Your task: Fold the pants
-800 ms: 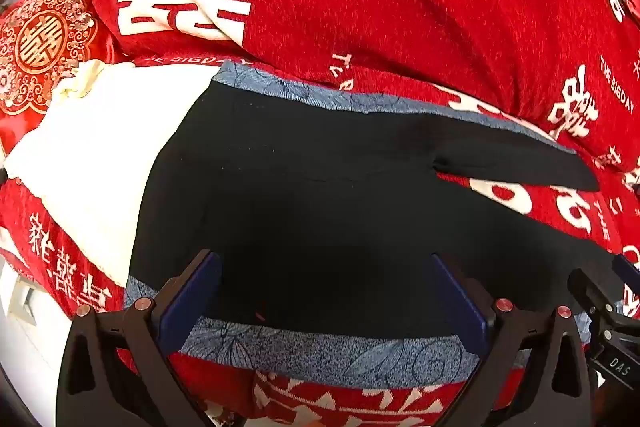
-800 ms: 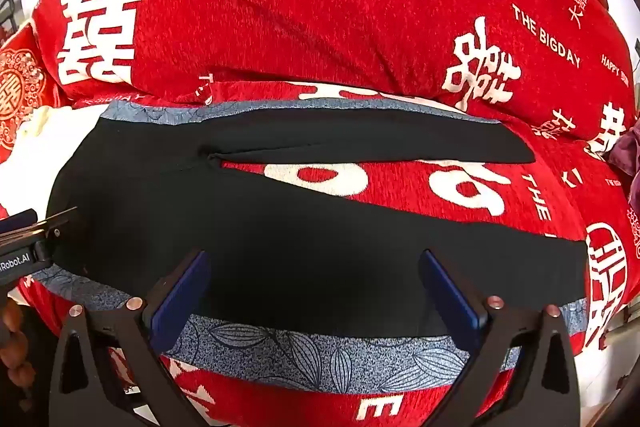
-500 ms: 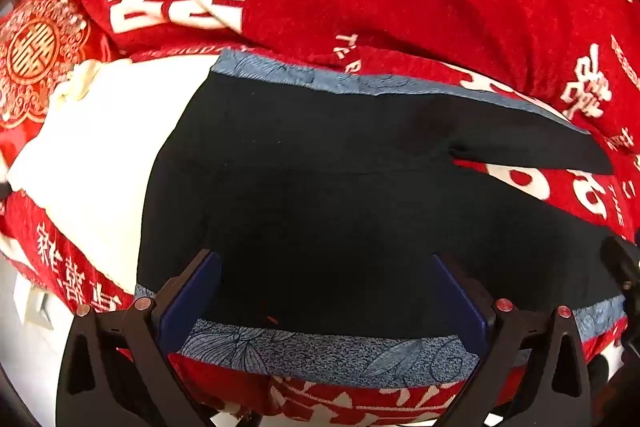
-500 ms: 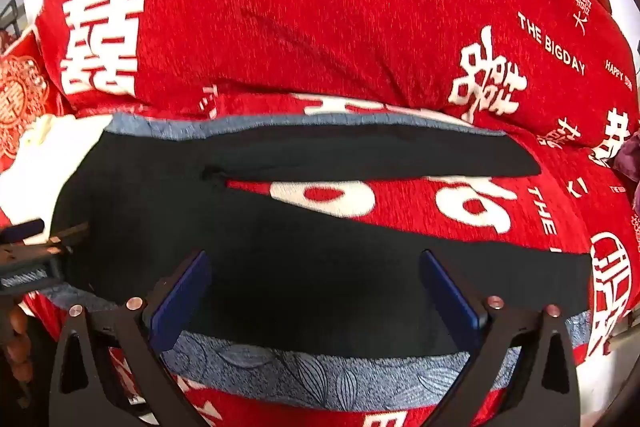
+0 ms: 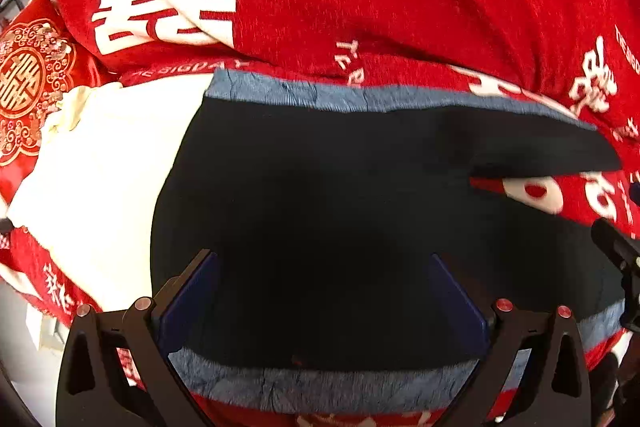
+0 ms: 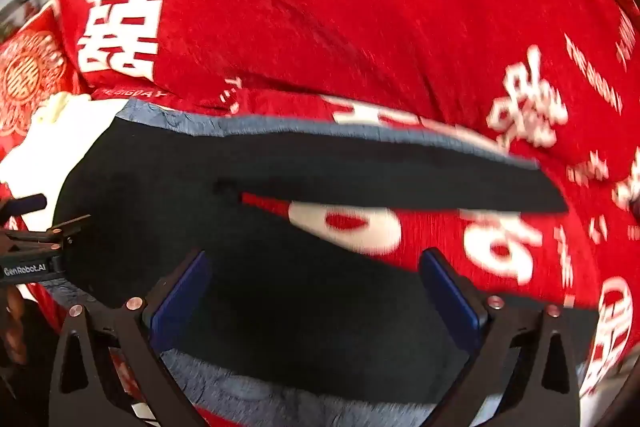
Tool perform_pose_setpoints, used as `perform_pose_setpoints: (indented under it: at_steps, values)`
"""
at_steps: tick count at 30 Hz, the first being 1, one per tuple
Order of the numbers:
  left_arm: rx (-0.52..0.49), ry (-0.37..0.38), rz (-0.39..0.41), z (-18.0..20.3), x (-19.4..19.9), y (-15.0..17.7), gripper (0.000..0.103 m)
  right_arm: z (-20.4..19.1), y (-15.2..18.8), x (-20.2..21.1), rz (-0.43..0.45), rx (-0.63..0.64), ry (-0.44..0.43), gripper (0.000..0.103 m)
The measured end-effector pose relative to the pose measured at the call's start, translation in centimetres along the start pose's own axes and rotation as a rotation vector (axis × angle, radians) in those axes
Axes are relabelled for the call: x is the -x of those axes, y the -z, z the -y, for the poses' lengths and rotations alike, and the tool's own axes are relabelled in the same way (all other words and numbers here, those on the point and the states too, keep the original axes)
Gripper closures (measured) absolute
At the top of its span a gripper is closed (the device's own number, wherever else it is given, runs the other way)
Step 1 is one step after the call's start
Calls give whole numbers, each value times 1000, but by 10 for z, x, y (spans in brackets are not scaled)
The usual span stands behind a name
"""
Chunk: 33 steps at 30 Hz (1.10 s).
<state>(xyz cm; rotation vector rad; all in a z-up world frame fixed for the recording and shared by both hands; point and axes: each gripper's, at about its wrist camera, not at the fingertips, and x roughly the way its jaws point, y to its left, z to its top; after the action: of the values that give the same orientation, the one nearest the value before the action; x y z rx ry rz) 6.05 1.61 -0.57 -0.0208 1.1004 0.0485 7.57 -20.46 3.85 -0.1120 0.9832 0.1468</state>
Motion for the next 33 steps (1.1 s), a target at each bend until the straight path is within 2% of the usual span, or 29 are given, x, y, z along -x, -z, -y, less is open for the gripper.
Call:
perform_pose_setpoints:
  at_steps: [3,9,12,17,26,31,33]
  values:
    - [-6,27,-49,0,-17,-22,0,-8,-22,-11,17,94,-57,0]
    - [5,27,-81,-5,-50,-51,0,-28,-69,-53,29,292,-196,0]
    - [21,29,-98,-10,-65,-59,0,-34,-93,-84,7,366,-296,1]
    - [35,32,-131,-16,-88,-65,0,-45,-124,-151,-75,492,-378,9]
    - [47,60,-152,-16,-107,-79,0,-68,-147,-248,-226,623,-468,10]
    - [54,70,-157,-14,-116,-87,0,-72,-148,-280,-320,640,-528,11]
    - [70,76,-164,-16,-119,-87,0,-71,-149,-282,-311,635,-562,13]
